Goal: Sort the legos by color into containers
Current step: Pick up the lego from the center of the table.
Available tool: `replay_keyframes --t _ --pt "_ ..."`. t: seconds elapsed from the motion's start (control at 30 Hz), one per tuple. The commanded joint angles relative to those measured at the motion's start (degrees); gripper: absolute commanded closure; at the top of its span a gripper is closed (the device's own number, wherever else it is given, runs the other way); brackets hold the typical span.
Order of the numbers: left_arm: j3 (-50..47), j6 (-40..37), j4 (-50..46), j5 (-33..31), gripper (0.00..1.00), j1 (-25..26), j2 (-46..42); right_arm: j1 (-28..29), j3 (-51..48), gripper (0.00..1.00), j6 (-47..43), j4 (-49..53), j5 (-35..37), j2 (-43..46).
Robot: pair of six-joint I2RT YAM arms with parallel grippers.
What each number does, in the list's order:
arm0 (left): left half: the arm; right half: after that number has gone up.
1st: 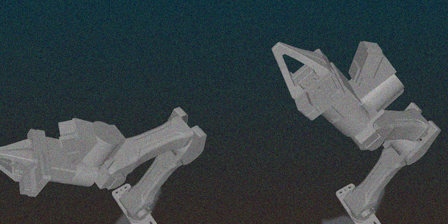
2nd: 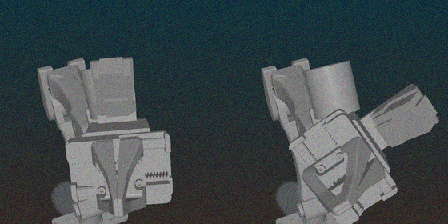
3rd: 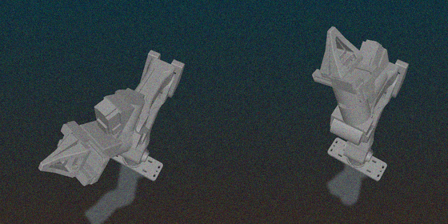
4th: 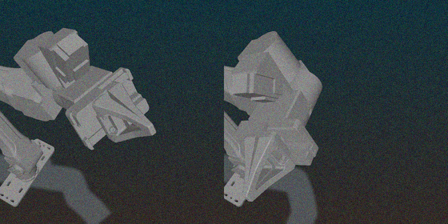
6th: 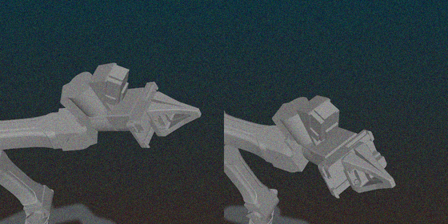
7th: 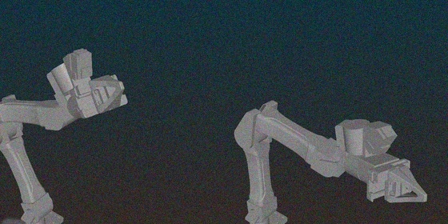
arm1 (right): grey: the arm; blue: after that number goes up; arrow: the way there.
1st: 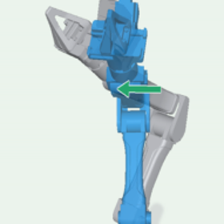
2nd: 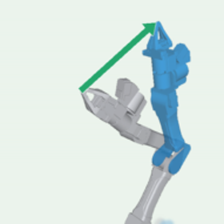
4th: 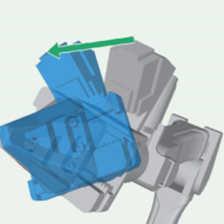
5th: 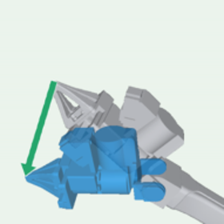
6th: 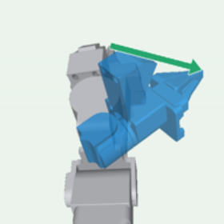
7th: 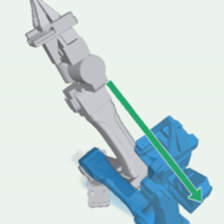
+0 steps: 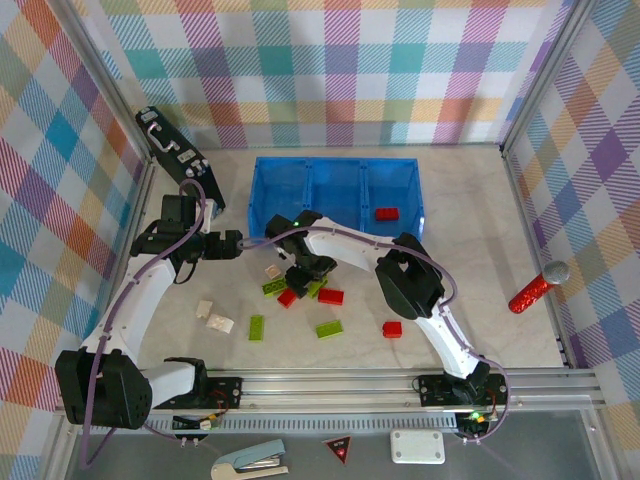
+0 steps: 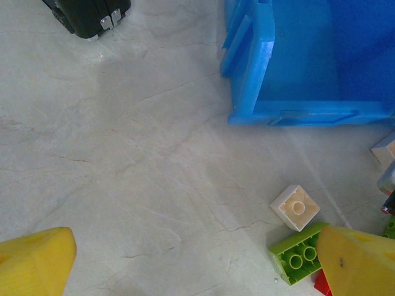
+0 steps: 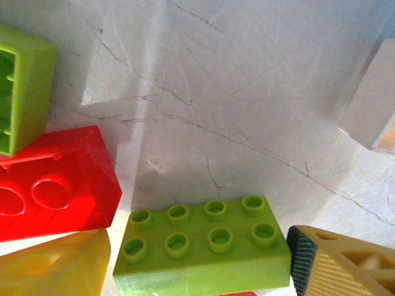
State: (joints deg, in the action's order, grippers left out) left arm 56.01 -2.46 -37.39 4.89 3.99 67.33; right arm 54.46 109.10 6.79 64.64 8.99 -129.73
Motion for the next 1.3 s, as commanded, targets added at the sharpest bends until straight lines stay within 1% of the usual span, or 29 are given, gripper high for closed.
replay_keyframes --t 0.0,0.1,0.23,0.43,0.63,1.0,1.27 --pt "-0.38 -0.53 -0.06 0.01 0.0 -0.38 -0.6 0.47 1.48 0.27 0.49 2.3 0.08 -0.09" --pt "-0.37 -0.53 0.03 0.21 0.0 -0.32 -0.55 0.39 1.66 0.28 0.48 2.63 0.02 -0.15" --pt "-0.29 -0.5 -0.06 0.3 0.0 -0.38 -0.35 0.37 1.47 0.24 0.6 2.98 0.05 -0.45" --pt "-0.37 -0.45 -0.17 -0.13 0.0 -0.39 -0.38 0.38 1.16 0.24 1.22 3.73 0.24 -0.88" --pt "-0.37 -0.51 -0.1 -0.07 0.0 -0.39 -0.28 0.39 1.12 0.25 1.39 4.06 -0.19 -0.87" --pt "-0.29 -0.44 -0.06 0.17 0.0 -0.39 -0.27 0.39 1.42 0.33 1.82 4.51 -0.73 -0.49" --pt "-0.29 -0.49 0.03 0.3 0.0 -0.39 -0.28 0.38 2.13 0.36 2.53 5.66 -0.65 1.01"
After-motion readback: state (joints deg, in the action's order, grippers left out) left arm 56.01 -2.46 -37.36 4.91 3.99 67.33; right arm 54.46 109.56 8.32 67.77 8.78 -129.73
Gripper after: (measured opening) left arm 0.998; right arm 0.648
